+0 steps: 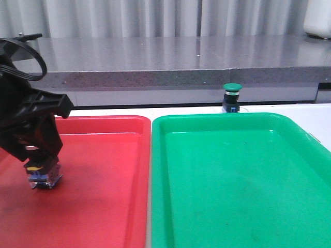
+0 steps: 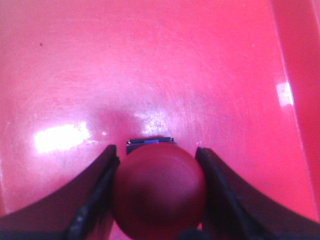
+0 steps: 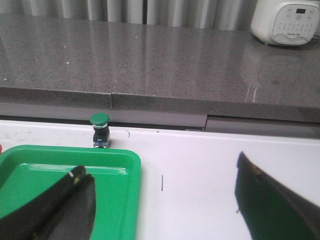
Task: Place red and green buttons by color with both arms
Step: 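Carry the red button with the left gripper and lower it into the red tray, then open the left gripper and lift it away from the red button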
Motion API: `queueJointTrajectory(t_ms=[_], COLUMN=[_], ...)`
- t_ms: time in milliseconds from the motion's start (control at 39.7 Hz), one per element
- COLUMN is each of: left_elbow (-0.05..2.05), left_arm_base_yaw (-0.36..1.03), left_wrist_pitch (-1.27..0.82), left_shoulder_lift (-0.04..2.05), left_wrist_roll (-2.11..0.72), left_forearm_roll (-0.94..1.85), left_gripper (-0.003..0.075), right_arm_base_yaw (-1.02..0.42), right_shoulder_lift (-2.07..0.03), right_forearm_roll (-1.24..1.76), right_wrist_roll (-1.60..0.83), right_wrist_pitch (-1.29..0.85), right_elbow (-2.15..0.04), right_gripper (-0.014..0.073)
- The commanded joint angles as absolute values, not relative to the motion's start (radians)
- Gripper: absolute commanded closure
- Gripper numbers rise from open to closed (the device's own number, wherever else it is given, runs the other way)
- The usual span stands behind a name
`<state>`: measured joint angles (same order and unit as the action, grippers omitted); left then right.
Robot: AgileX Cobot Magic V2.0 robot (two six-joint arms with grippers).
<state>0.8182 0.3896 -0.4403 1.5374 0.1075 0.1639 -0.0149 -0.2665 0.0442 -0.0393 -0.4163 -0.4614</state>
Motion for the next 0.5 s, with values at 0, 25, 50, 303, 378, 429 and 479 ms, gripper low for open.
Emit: queueJointTrajectory(t_ms=[0,25,50,303,378,429,479], left_elbow=[0.840,0.840,0.840,0.878,0.900,0.903,0.903], left_arm_base_yaw=[0.397,0.397,0.397,0.397,0.397,0.397,0.397], left_wrist_pitch=[-0.418,-0.423,-0.427,-0.461,-0.487,-0.497,-0.506], left_shoulder_lift=[1.506,1.506,1.506,1.465,1.415,1.378,1.341], left_wrist_roll=[0.119,0.119,0.119,0.117,0.096,0.085,0.085], left_forearm_roll=[0.184,0.184,0.184,0.184,0.175,0.168,0.147], left_gripper=[0.0341,0.0303,0.0274,0.0226,0.0231,0.0261,0.0323], right_arm_base_yaw=[-0.009,-0.009,-0.009,-0.009,-0.009,-0.009,-0.009], right_shoulder_lift=[-0.282,-0.282,-0.282,-0.282,-0.282,-0.282,-0.282], right_forearm_roll=[0.045,0.045,0.045,0.045,0.045,0.045,0.045], right_wrist_roll=[-0.048,-0.048,-0.048,-0.048,-0.048,-0.048,-0.048], right_wrist_pitch=[-0.341,-0.341,-0.341,-0.341,-0.341,-0.341,-0.341], right_elbow=[-0.494,-0.494,-0.494,-0.494,-0.494,-0.494,-0.494], right_gripper=[0.0004,0.0004,0.0004,0.0004,0.0004,0.0004,0.0004])
